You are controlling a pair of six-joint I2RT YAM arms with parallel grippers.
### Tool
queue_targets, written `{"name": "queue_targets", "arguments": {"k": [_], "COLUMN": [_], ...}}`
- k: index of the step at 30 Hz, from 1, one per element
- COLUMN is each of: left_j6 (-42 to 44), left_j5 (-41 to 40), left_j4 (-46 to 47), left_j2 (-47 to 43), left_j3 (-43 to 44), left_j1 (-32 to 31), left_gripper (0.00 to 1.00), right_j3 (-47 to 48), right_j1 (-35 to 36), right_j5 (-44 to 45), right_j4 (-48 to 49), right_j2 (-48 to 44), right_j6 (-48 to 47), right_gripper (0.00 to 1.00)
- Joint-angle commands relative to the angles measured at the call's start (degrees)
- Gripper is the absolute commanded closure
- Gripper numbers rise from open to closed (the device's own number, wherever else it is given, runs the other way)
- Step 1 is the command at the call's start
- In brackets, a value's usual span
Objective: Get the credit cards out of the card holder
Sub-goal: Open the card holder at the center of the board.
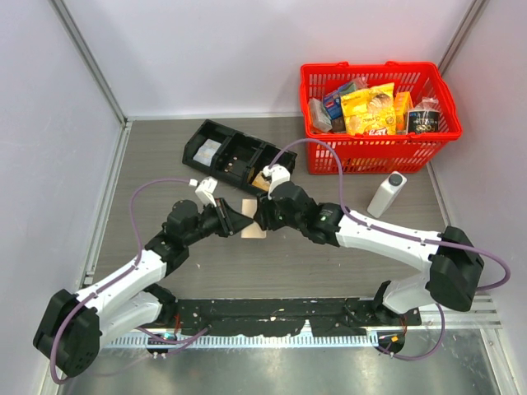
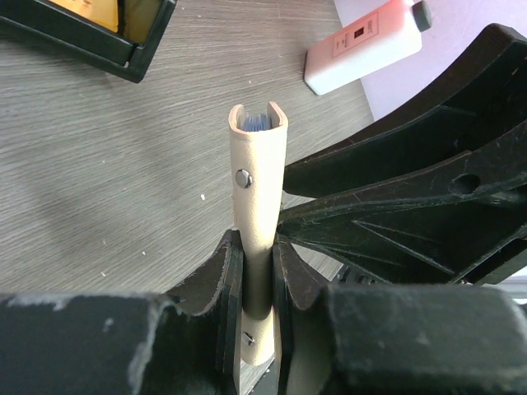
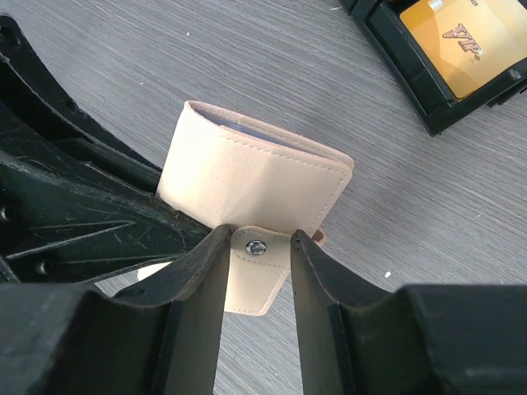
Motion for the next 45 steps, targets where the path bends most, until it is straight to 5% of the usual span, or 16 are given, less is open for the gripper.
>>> {"name": "queue_targets", "arguments": {"k": [1,3,9,24,30,37,41,45], "left_j6": [0.68,0.77,1.65,1.12,-0.71,-3.09,-4.76,-5.38], "left_j5": [1.32,1.15,-0.26,-3.51,-4.22,-7.81,-9.40,-9.05], "left_j4": [3.35,3.09,1.59,1.16,4.04,12.57,16.35,18.47], "left_j2": [-1.76,-1.94,-3.08,-5.11,1.64,14.30,20.72,25.56], "left_j3": [2.86,2.95,3.30,2.86,1.10,1.72,0.84,-0.21], "left_j1": [-0.27,-0.27,-0.27,-0.27,-0.27,-2.20,-2.29,-2.55], "left_gripper": [1.00,1.00,1.00,1.00,1.00,1.00,1.00,1.00], "right_j3": [2.34,2.08,-0.12,-2.41,-6.18,-9.61,-7.17,-7.33], "right_j1": [0.82,0.82,0.82,-1.11,-6.55,-11.40,-11.31,-11.31], "right_j5": [2.49,4.59,10.76,13.40,11.21,9.79,14.09,19.72], "right_j4": [-0.44,-1.93,-4.92,-8.35,-8.27,-7.65,-10.45,-13.45], "right_j2": [1.57,1.84,1.14,0.70,-2.02,-6.33,-5.98,-5.28], "right_j6": [-0.10,0.08,0.87,3.06,6.58,5.10,1.15,1.13], "right_gripper": [0.59,0.64,0.99,0.99,0.98,0.61,0.25,0.16]}}
